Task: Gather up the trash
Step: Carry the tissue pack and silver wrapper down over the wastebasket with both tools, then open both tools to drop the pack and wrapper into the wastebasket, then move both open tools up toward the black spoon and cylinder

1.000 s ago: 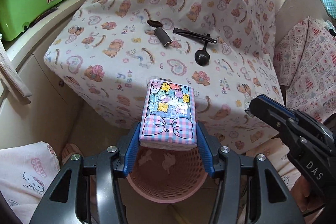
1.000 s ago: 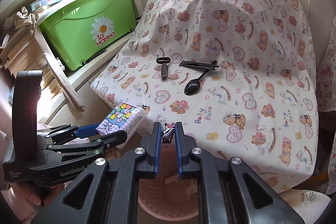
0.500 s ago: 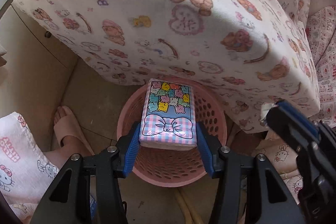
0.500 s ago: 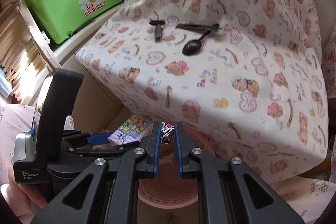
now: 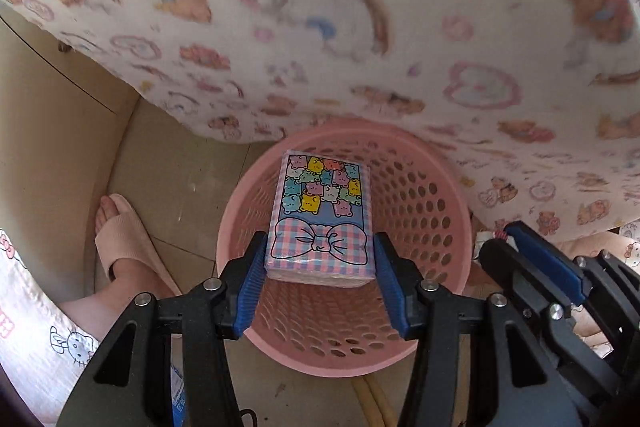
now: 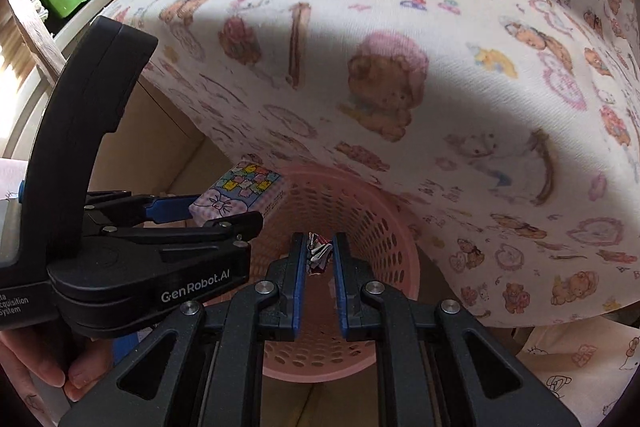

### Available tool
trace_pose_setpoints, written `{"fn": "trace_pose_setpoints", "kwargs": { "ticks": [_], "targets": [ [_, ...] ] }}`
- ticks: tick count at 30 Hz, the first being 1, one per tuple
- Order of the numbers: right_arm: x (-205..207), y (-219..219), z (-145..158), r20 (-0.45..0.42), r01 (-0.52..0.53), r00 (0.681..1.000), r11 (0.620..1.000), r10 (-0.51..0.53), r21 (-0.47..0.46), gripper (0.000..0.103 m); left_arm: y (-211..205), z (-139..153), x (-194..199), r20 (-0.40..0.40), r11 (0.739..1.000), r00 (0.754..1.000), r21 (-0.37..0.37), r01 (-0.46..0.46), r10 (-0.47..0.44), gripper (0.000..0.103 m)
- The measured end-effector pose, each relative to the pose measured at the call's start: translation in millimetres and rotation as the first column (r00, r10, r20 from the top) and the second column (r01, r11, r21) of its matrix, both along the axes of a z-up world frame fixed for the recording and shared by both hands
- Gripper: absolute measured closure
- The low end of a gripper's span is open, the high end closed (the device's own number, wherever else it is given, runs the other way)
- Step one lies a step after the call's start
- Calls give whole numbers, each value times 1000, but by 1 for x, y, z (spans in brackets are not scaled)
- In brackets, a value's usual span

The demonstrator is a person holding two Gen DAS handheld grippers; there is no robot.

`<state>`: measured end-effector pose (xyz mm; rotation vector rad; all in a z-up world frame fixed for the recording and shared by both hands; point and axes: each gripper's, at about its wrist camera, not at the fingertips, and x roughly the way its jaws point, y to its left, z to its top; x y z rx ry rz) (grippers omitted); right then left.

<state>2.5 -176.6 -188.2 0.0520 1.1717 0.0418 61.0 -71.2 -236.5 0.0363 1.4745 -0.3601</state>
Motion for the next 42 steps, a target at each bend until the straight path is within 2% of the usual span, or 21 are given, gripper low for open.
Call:
{"fn": "trace_pose_setpoints", "kwargs": {
  "ticks": [7,15,18,20,23,26,27,28,32,36,39,42],
  "targets": [
    [0,-6,-10,-13,38,999,999,-38,20,89,1,-23,-1,-59,1000,998,31,2,0,52],
    [8,-10,-36,-98,68,993,998,-69,-14,89,1,-45,-3,-78,997,997,74,-1,7,52],
    [11,-12,-40,-113,88,990,996,-87,-1,89,4,-49,-2,-83,996,996,83,-16,23,46],
    [11,-15,-41,-112,101,989,995,-100,4,89,5,-49,-1,-75,995,997,95,-24,31,36],
    [10,-18,-42,-115,116,987,993,-114,5,80,7,-45,-1,-55,993,998,112,-30,37,33],
    [11,-20,-42,-111,124,986,992,-123,0,62,8,-38,0,-36,993,998,115,-38,43,31],
    [11,-20,-40,-102,124,987,992,-124,-3,54,9,-35,1,-27,992,999,118,-41,45,31],
    [9,-19,-37,-93,123,988,992,-124,-9,53,9,-31,1,-17,991,999,123,-43,45,31],
    [9,-17,-29,-77,113,990,993,-115,-31,53,9,-10,0,64,988,997,152,-42,33,31],
    [10,-16,-17,-43,119,992,992,-120,-32,52,12,24,-1,164,989,986,135,-63,40,31],
    [7,-18,1,5,124,992,992,-124,-21,48,16,53,-4,248,991,968,114,-71,41,31],
    [1,-18,22,66,136,989,991,-135,-10,45,14,81,-13,359,990,933,130,-60,9,28]
  ]
}}
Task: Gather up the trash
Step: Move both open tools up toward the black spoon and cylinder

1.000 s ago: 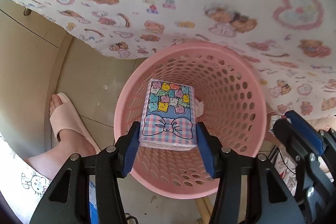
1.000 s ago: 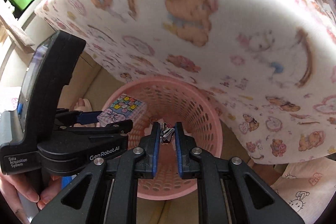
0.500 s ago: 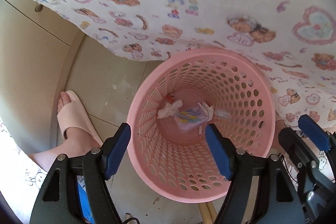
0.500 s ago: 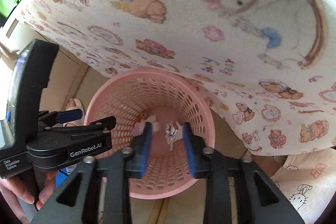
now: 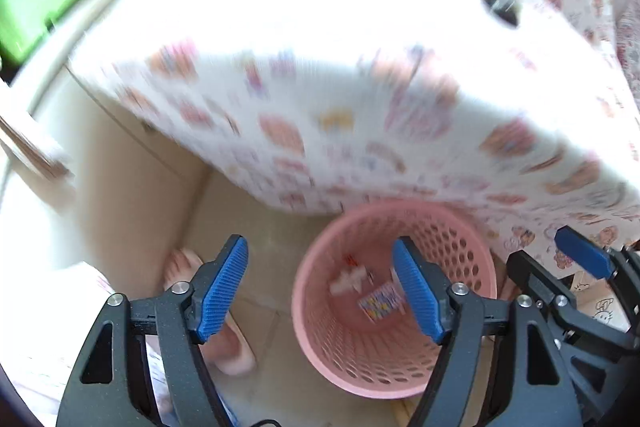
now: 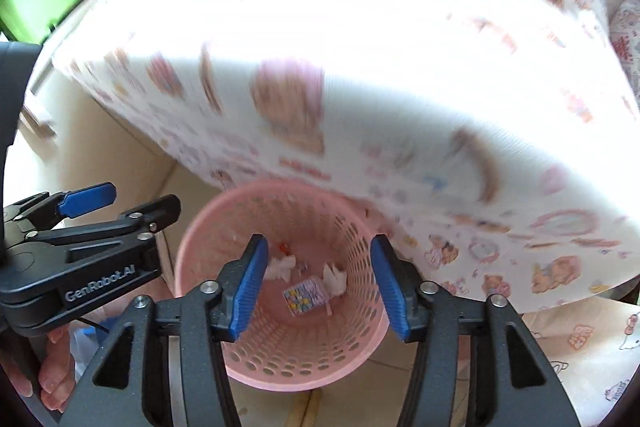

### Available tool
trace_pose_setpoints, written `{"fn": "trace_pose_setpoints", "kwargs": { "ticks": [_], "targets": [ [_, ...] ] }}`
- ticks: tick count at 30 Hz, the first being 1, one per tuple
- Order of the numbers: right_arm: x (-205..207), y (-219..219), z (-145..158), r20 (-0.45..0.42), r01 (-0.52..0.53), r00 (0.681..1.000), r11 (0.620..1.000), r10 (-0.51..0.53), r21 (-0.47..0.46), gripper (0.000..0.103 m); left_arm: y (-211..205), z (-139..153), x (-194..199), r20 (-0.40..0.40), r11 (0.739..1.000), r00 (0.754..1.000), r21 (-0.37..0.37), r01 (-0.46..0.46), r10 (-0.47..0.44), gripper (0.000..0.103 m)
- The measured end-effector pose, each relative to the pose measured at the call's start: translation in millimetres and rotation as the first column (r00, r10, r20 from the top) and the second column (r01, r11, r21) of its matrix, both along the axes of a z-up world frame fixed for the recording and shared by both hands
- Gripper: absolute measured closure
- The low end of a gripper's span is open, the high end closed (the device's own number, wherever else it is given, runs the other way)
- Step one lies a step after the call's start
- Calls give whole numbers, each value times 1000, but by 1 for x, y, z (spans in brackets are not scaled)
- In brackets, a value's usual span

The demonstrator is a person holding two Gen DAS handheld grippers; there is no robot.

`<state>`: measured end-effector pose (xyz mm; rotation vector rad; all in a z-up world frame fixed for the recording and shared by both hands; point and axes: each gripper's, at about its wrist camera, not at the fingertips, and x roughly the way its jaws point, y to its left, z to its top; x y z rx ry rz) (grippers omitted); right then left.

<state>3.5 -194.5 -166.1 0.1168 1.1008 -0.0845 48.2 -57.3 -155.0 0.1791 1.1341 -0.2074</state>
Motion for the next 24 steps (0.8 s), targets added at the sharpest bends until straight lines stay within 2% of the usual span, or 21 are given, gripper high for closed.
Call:
{"fn": "trace_pose_setpoints", "kwargs": {
  "ticks": [4,9,14,19,24],
  "targets": [
    [-11,-2,30,93,12,996,1000,-11,-12,41,-4,35,-12,163,999,986,40,36,-42,20],
    [-27,-3,67,218,30,976,998,-19,-48,36,-7,66,-26,322,996,943,52,70,-83,11],
    [-40,-11,99,310,56,950,997,-35,-60,36,2,87,-27,379,999,925,1,36,-34,10],
    [-44,-16,109,373,84,926,995,-58,-54,36,13,113,-28,419,998,908,-70,5,25,10],
    [-46,-16,118,417,95,907,992,-53,-79,36,13,136,-23,451,997,892,-81,20,18,10]
  ]
}}
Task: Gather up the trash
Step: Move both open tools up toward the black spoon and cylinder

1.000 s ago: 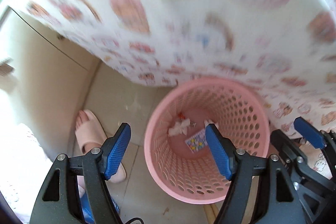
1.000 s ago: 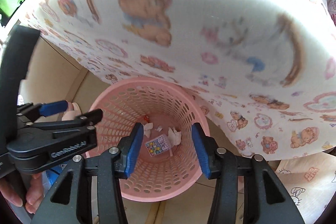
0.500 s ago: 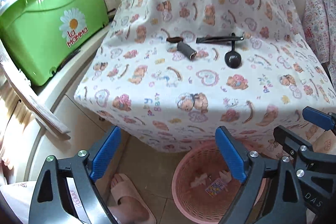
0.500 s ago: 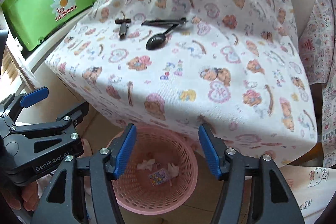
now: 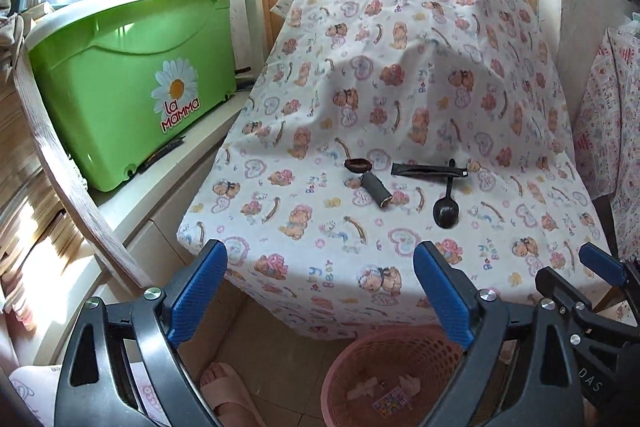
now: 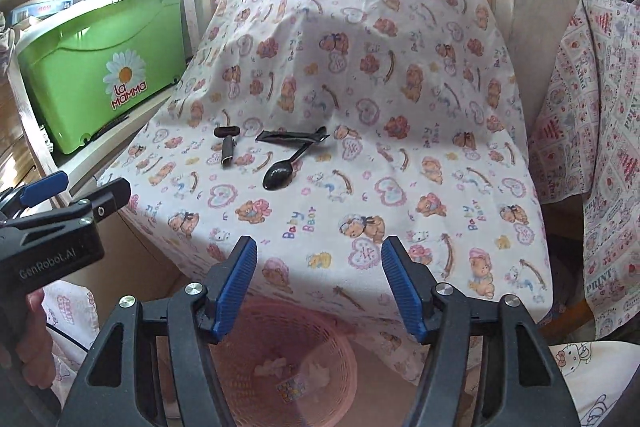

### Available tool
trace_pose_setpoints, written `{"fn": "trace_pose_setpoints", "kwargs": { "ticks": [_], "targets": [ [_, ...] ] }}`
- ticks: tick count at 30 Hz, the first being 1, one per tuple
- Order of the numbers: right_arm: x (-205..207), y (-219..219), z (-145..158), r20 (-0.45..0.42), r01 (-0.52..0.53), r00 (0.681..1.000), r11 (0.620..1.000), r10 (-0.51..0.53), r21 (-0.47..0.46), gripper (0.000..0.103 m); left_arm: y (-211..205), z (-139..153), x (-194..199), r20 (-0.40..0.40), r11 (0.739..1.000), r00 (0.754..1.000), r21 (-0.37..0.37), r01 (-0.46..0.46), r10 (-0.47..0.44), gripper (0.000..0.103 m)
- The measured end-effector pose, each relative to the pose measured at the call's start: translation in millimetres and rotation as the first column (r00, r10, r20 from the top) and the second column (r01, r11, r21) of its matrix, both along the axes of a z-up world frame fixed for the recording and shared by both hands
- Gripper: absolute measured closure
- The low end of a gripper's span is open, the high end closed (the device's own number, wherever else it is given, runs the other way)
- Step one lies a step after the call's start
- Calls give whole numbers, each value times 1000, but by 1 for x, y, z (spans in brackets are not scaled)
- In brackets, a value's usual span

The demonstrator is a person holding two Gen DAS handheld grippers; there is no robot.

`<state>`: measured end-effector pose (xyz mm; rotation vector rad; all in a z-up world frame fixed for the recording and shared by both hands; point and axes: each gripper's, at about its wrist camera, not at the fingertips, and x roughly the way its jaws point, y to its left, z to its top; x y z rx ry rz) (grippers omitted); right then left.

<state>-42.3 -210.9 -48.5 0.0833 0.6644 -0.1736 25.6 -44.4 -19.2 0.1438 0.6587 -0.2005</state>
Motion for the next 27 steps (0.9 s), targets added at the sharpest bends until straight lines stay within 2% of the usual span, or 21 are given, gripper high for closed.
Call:
{"fn": "trace_pose_setpoints", "kwargs": {
  "ticks": [5,9,14,22,27],
  "targets": [
    [2,-1,4,21,18,1000,999,-17,-37,36,-7,19,12,26,1000,999,8,26,-26,10],
    [3,-9,7,42,17,999,1000,-17,5,36,-12,31,26,45,999,998,14,36,-37,10],
    [8,-14,8,48,29,998,1000,-29,3,36,-16,32,45,59,999,998,19,37,-38,10],
    [24,-17,4,33,32,999,999,-33,16,35,-4,5,64,-36,999,999,-36,-6,5,10],
    [45,-14,5,26,33,999,999,-33,13,34,1,4,78,-75,999,997,-41,-2,-1,10]
  ]
}}
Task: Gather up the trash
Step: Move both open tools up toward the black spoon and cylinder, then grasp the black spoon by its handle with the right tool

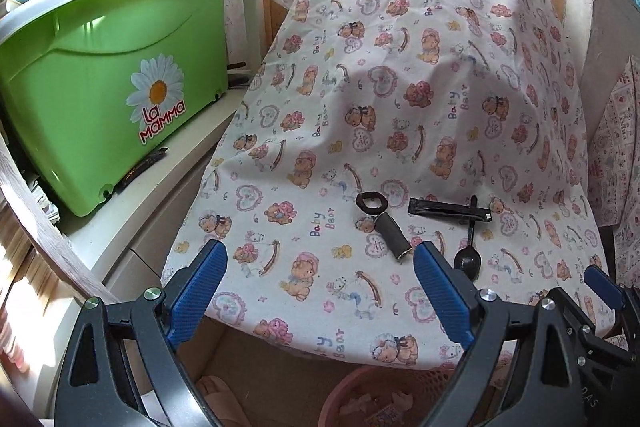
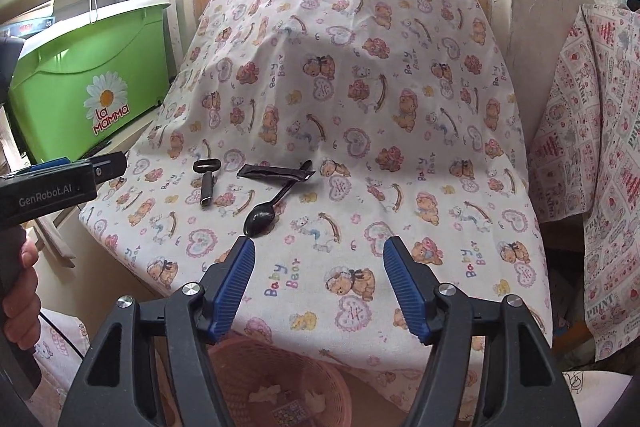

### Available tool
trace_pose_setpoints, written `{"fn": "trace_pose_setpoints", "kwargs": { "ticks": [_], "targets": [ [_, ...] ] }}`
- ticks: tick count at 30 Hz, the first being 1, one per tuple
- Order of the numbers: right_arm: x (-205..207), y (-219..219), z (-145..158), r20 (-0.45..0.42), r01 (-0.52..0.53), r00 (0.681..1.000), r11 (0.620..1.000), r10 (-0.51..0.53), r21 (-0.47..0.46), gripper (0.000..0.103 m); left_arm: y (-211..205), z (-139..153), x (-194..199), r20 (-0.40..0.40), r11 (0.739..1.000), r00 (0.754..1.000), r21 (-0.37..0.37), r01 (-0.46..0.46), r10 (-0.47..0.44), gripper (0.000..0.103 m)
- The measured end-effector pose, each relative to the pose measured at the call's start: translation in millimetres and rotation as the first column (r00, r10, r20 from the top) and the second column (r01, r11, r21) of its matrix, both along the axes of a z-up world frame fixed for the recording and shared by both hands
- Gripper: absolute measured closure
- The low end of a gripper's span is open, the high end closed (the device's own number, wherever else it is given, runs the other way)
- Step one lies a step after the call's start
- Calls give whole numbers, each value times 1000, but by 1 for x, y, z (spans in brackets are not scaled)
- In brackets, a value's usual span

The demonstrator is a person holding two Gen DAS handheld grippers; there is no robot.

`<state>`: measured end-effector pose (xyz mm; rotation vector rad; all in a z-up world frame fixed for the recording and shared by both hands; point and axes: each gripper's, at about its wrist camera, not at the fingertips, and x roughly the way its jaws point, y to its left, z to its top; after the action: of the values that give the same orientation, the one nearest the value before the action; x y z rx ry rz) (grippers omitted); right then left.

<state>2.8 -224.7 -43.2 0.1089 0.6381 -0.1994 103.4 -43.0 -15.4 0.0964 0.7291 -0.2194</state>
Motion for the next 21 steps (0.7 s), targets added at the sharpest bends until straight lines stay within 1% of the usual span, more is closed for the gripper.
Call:
{"fn": "trace_pose_setpoints", "kwargs": {
  "ticks": [4,6,9,13,16,18,21],
  "targets": [
    [23,0,3,-10,7,1000,1000,-7,6,34,1,10,16,-13,1000,1000,7,19,-19,10],
    [36,-1,4,-15,18,1000,1000,-18,10,34,-1,15,24,-7,999,999,23,40,-40,10],
    [56,-7,4,-33,40,999,998,-38,47,34,-4,21,34,12,997,998,40,63,-64,10],
    [78,-5,0,-53,40,998,998,-38,48,34,3,25,47,14,998,998,9,66,-66,10],
    [95,0,-7,-81,45,996,998,-42,35,34,14,22,58,22,999,999,-20,42,-42,10],
    [106,3,-16,-103,43,994,997,-37,60,34,20,16,67,1,999,1000,-32,11,-10,10],
    [121,5,-26,-142,57,989,997,-48,61,34,28,9,78,-49,996,999,-91,-17,13,11]
  ]
}}
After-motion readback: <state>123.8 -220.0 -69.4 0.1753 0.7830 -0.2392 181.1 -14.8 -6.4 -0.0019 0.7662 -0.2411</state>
